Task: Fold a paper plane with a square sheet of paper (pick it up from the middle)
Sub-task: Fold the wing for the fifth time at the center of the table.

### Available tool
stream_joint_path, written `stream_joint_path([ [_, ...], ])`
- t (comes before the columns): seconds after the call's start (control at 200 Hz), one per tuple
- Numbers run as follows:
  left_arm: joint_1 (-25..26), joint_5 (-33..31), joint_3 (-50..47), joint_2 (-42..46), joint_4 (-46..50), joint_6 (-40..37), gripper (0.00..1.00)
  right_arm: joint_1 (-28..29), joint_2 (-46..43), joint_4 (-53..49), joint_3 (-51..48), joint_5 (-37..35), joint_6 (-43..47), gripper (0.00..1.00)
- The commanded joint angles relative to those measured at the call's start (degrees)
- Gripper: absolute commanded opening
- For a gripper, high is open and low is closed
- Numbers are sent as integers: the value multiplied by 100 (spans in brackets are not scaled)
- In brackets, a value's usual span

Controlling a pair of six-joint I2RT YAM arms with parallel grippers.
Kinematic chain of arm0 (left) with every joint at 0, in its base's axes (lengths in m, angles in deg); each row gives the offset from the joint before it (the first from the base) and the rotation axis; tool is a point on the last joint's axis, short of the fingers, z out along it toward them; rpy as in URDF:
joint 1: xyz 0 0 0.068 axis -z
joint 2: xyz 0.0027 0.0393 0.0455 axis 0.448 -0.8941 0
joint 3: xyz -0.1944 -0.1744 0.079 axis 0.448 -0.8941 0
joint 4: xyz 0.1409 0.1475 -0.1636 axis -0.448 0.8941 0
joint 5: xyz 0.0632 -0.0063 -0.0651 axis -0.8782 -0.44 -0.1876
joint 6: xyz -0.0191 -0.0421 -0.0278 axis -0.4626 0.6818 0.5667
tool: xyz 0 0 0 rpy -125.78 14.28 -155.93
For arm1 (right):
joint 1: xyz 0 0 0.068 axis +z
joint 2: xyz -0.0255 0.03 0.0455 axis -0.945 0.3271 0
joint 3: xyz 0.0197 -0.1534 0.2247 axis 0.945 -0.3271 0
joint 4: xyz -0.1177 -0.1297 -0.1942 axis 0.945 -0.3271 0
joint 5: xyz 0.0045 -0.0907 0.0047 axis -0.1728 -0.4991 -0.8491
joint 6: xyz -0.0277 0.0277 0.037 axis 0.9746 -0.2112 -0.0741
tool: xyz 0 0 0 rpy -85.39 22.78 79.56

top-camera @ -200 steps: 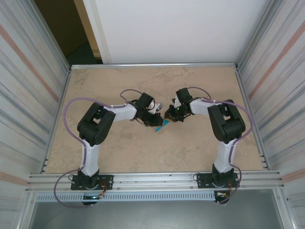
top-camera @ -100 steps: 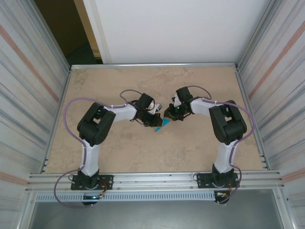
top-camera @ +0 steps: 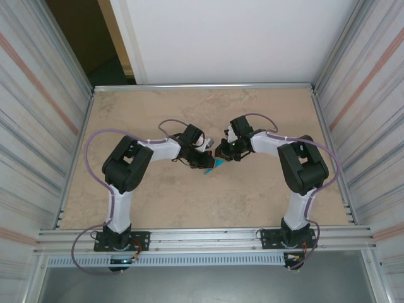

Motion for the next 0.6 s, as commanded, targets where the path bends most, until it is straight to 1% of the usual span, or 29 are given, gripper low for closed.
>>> stream_joint_path([
  [0.0,34,-121,-111,-50,16,28,7,52,157,-232,47,-84,60,10],
  [0.596,33,-105,-180,102,-18,85,6,-4,684,-475,137,-371,172,6],
])
